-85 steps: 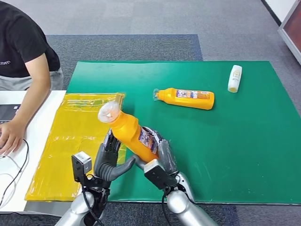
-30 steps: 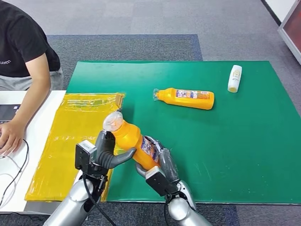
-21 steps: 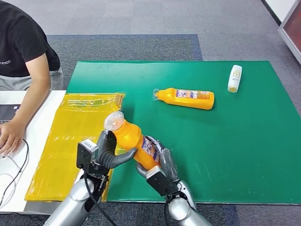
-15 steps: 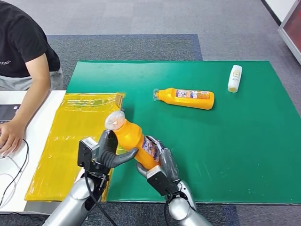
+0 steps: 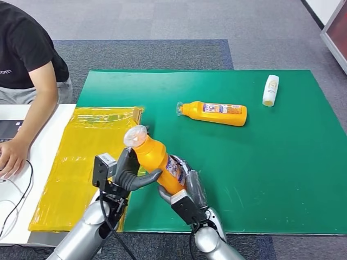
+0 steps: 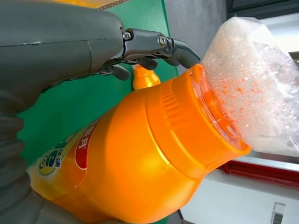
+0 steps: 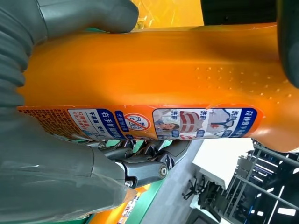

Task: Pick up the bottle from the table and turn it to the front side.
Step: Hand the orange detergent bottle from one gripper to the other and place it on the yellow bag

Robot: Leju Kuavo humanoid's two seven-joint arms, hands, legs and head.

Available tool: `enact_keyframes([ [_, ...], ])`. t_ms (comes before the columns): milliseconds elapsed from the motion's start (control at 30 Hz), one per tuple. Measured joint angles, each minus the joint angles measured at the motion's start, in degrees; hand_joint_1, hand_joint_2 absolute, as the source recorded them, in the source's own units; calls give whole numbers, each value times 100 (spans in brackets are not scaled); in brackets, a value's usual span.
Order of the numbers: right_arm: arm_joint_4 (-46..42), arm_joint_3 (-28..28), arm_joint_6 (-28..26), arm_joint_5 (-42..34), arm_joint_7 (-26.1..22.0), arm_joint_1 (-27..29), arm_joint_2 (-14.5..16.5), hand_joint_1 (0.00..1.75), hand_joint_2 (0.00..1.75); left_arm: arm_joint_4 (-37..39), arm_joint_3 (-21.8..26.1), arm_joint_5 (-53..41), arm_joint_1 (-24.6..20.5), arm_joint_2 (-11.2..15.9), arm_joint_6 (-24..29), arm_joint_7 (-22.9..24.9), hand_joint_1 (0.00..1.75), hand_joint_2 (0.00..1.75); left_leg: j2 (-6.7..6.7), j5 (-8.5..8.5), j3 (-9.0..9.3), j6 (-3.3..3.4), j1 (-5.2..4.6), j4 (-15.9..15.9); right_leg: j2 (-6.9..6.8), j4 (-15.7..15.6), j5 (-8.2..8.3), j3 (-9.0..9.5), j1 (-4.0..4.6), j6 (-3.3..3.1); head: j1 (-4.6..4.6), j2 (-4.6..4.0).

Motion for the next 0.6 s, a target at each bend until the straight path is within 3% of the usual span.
enact_keyframes([
  [600,0,0,-49,-74,-50,-3,0,175,175,187,-89,383,-136,-4,-296,178,0,175,0,0,0,0,0,0,0,0,0,0,0,0,0,0],
])
